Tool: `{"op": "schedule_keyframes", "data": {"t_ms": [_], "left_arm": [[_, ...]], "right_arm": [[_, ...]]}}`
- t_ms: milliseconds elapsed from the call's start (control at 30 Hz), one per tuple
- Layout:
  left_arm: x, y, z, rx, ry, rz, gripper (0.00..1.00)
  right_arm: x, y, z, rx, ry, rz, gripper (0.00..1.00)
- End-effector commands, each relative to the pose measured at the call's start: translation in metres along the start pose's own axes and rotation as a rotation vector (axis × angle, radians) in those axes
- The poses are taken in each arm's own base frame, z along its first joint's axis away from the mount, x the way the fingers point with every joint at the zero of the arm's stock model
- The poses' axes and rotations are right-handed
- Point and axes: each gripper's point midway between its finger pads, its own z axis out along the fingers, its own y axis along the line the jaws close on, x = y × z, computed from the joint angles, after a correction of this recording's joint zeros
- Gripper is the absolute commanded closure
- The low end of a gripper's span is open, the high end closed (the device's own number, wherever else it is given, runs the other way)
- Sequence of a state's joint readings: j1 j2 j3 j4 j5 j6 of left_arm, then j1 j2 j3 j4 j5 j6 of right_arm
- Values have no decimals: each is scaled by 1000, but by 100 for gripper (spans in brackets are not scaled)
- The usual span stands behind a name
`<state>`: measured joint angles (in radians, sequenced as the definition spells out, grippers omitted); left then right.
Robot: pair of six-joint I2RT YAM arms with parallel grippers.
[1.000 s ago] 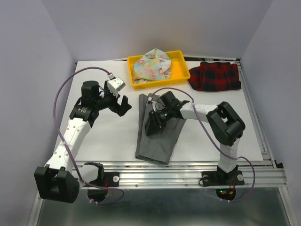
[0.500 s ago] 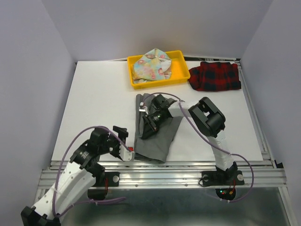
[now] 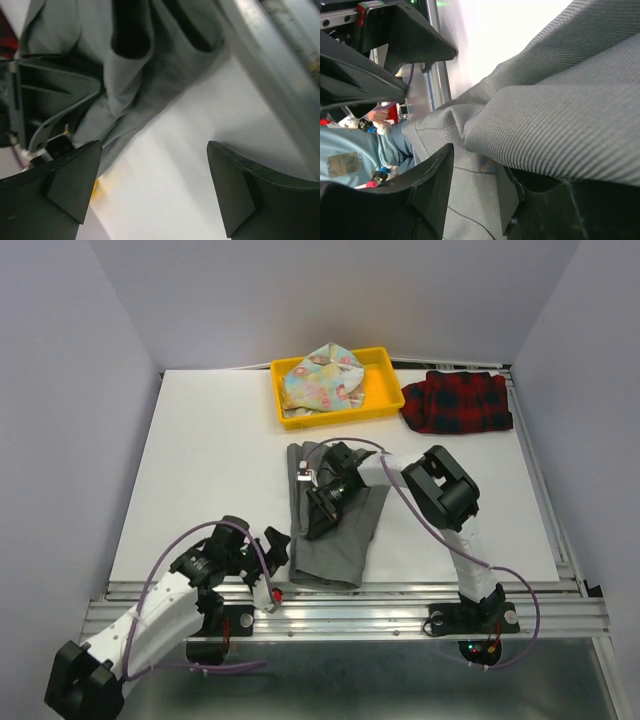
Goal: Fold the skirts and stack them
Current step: Fold the skirt
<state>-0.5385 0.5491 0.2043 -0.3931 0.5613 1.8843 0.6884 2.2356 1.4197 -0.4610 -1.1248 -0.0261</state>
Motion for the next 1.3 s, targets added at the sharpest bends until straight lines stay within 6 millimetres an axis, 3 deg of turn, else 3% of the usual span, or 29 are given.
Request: {"op": "schedule_keyframes", "data": {"t_ms": [0, 100, 133, 267, 400, 467, 500, 567, 600, 633, 700, 933, 1267], "left_arm": [[-13, 34, 4, 27, -91, -11, 2], [-10, 51, 9, 65, -107, -176, 1], [-9, 47, 12, 100, -108, -221, 1], [-10, 63, 5, 52, -95, -211, 1], [-32, 62, 8, 62, -100, -189, 1], [-38, 70, 11, 58, -80, -221, 1], [-46, 84, 9, 37, -87, -289, 2], [-69, 89, 18, 88, -116, -323, 1], [-77, 105, 15, 66, -110, -378, 1], [-92, 107, 18, 86, -129, -374, 1], [-99, 109, 25, 109, -102, -391, 1], [-108, 80, 47, 227, -45, -476, 2], [-118, 53, 73, 217, 31, -515, 3]], "right_arm": [[24, -31, 1, 117, 67, 42, 56], [19, -43, -13, 112, 32, 97, 57], [16, -45, -15, 105, 21, 101, 57], [14, -59, -25, 114, 8, 110, 57], [14, -59, -28, 96, 14, 118, 57], [14, -59, -29, 99, 18, 112, 57], [14, -59, -29, 99, 20, 110, 57], [17, -59, -28, 96, 28, 114, 57], [19, -59, -28, 90, 32, 113, 57], [21, -60, -27, 85, 37, 118, 57], [24, -58, -27, 79, 47, 129, 57], [27, -53, -32, 58, 53, 137, 57], [61, -44, -20, -12, 113, 221, 58]]}}
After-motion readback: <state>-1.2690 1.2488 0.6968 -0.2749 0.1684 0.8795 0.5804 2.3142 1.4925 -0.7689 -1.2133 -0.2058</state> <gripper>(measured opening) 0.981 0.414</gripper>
